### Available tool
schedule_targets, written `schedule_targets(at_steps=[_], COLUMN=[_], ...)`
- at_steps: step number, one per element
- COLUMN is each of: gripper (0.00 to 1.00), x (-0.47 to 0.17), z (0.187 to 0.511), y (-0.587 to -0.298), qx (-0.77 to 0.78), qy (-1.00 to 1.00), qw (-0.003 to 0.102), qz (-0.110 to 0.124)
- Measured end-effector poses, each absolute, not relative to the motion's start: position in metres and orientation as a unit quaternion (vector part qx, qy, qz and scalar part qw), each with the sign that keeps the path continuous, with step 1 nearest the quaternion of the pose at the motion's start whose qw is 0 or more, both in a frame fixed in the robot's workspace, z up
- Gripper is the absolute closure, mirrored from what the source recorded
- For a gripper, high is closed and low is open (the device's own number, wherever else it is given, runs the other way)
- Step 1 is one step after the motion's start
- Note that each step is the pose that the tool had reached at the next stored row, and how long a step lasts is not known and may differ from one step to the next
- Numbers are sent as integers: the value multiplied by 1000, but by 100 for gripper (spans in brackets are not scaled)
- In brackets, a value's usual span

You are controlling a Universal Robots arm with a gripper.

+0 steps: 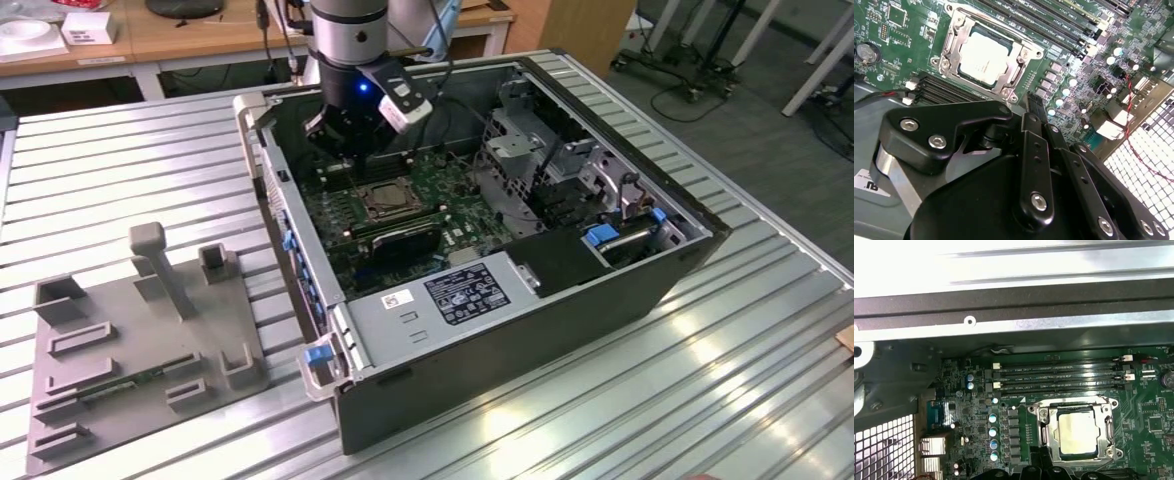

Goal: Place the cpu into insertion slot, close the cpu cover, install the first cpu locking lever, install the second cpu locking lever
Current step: 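Install the first cpu locking lever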

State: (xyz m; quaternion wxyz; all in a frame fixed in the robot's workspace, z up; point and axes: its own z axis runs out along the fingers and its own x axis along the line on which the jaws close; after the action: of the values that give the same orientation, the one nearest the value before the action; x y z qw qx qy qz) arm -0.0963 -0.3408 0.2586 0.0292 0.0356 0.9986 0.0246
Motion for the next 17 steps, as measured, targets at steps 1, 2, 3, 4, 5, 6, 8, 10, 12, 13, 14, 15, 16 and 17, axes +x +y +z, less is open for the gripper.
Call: schedule_targets(at_steps=[1, 2, 3, 4, 5, 6, 8, 10, 12, 13, 14, 15, 16, 17], gripper=[90, 90, 90, 90, 90, 90, 90, 90, 90, 90, 90, 90, 90, 90], x=[-96, -97, -99, -101, -104, -105, -105, -106, -106, -106, -106, -106, -107, -109], z=[259, 259, 259, 259, 259, 259, 259, 259, 259, 259, 259, 259, 259, 259], y=[-341, -341, -341, -341, -341, -341, -341, -341, -341, -341, -341, -341, -341, -341], qx=[36, 36, 36, 36, 36, 36, 36, 35, 36, 36, 36, 36, 36, 36], qy=[999, 999, 999, 999, 999, 999, 999, 999, 998, 998, 998, 998, 998, 998], qw=[29, 29, 30, 31, 31, 32, 32, 32, 32, 32, 32, 32, 32, 32], qz=[25, 26, 27, 27, 27, 27, 27, 27, 34, 42, 44, 44, 45, 46])
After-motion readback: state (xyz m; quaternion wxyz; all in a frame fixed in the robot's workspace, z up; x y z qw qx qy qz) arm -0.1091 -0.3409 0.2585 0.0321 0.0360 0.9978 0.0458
